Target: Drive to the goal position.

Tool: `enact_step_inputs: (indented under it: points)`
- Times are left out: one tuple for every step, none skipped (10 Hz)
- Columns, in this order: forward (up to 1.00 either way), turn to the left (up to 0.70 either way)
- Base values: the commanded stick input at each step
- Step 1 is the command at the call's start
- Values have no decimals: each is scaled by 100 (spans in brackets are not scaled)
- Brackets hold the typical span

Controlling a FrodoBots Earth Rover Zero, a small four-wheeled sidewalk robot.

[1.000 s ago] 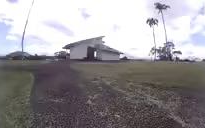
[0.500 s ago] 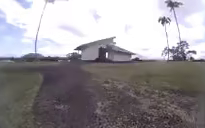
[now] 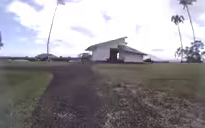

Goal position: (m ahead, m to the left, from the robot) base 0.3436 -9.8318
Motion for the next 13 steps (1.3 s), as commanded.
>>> enact_step_inputs:
  points:
    - [50, 0]
    - [50, 0]
    - [50, 0]
    - [50, 0]
    - [50, 0]
    - [50, 0]
    - [50, 0]
    - [50, 0]
    - [50, 0]
    - [50, 0]
    - [50, 0]
    - [50, 0]
    - [50, 0]
